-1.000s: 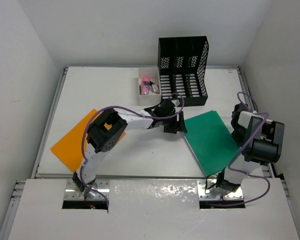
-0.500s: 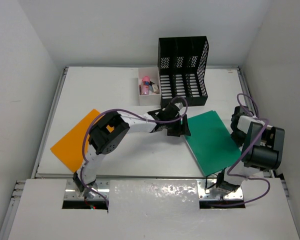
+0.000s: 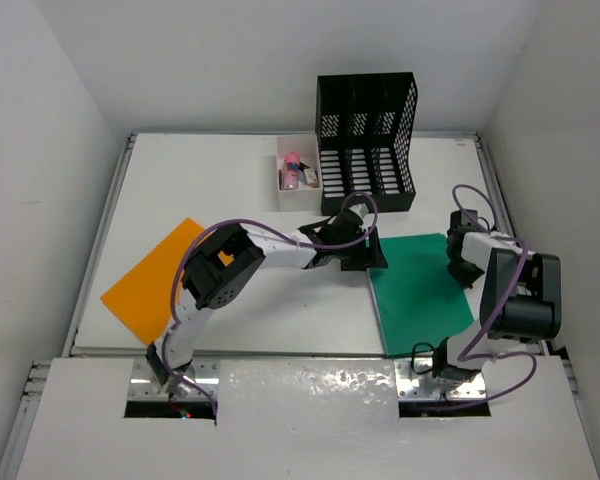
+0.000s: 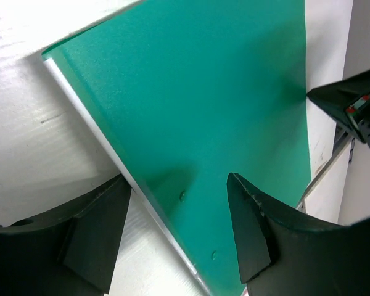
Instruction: Organize the desk
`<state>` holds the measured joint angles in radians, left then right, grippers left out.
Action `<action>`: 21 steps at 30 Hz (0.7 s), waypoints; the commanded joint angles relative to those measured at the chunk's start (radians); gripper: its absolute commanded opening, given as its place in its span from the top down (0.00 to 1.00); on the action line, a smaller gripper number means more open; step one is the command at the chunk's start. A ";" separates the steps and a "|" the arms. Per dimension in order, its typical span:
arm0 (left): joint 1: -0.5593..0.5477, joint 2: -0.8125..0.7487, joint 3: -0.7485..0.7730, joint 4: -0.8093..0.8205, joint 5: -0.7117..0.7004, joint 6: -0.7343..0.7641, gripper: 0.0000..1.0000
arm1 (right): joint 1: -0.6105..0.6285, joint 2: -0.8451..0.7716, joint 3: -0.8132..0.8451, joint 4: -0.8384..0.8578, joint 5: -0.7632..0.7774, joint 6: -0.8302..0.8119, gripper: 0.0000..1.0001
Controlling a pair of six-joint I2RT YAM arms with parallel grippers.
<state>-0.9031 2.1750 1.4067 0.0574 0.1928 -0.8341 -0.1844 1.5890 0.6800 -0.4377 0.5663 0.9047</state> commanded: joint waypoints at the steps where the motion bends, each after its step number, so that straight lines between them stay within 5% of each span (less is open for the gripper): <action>1: -0.023 0.059 -0.029 0.001 -0.049 -0.017 0.39 | 0.063 0.101 -0.102 0.004 -0.444 0.099 1.00; 21: -0.026 0.011 -0.057 0.085 -0.006 -0.054 0.39 | 0.068 0.117 -0.080 0.037 -0.563 0.129 1.00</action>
<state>-0.9028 2.1746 1.3853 0.1200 0.1432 -0.8635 -0.1608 1.5890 0.6804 -0.4366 0.5541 0.9165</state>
